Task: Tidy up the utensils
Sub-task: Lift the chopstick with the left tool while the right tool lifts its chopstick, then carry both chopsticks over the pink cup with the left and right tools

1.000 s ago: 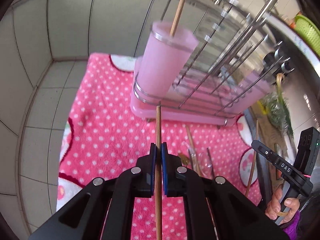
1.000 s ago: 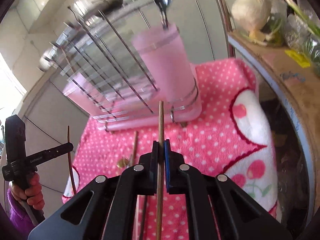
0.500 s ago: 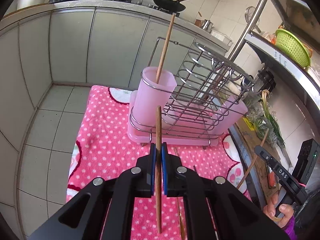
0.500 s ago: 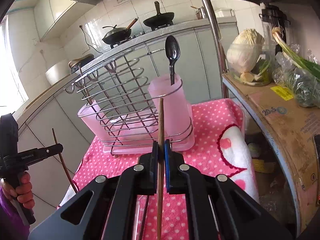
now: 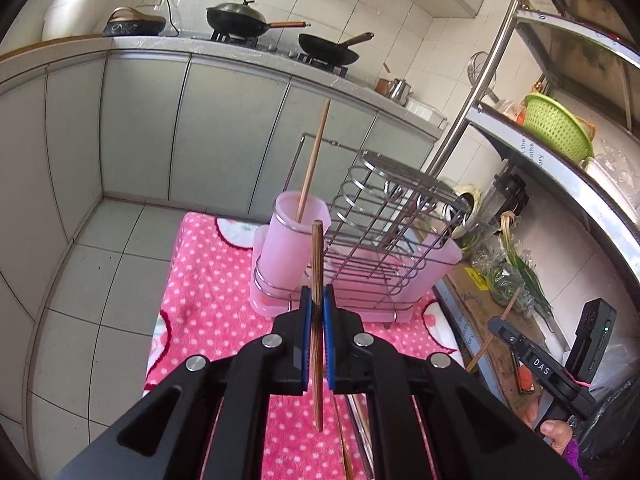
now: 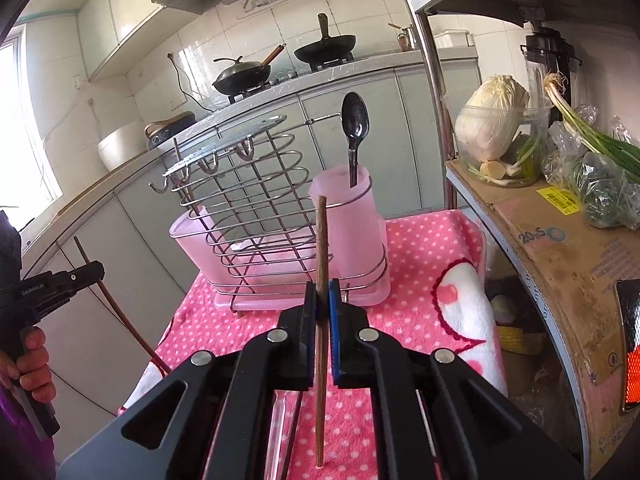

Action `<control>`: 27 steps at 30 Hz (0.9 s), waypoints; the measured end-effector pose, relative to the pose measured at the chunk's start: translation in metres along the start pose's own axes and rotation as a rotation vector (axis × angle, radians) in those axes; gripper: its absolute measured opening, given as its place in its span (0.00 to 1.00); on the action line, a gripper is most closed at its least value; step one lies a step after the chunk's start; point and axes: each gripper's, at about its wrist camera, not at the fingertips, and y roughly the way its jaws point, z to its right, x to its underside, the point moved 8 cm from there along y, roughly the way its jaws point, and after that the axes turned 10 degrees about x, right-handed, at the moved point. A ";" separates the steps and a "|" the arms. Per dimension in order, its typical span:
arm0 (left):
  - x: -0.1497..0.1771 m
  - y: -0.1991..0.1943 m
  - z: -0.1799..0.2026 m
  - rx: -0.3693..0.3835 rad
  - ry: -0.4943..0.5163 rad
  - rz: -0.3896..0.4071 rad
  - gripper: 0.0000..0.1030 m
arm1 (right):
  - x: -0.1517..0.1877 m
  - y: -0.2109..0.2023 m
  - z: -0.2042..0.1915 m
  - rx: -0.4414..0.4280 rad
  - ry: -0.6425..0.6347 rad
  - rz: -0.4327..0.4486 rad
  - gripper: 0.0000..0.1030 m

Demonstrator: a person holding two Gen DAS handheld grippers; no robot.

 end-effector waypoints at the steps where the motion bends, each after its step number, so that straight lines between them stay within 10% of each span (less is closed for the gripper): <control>1: -0.002 -0.002 0.002 0.001 0.005 0.007 0.05 | -0.002 -0.002 -0.001 -0.002 -0.002 0.005 0.06; 15: -0.037 -0.021 0.009 -0.003 0.021 0.064 0.05 | -0.038 -0.011 0.000 -0.055 0.036 0.025 0.06; 27: -0.109 -0.043 0.029 0.034 0.033 0.153 0.05 | -0.145 -0.052 -0.001 -0.101 0.042 0.157 0.06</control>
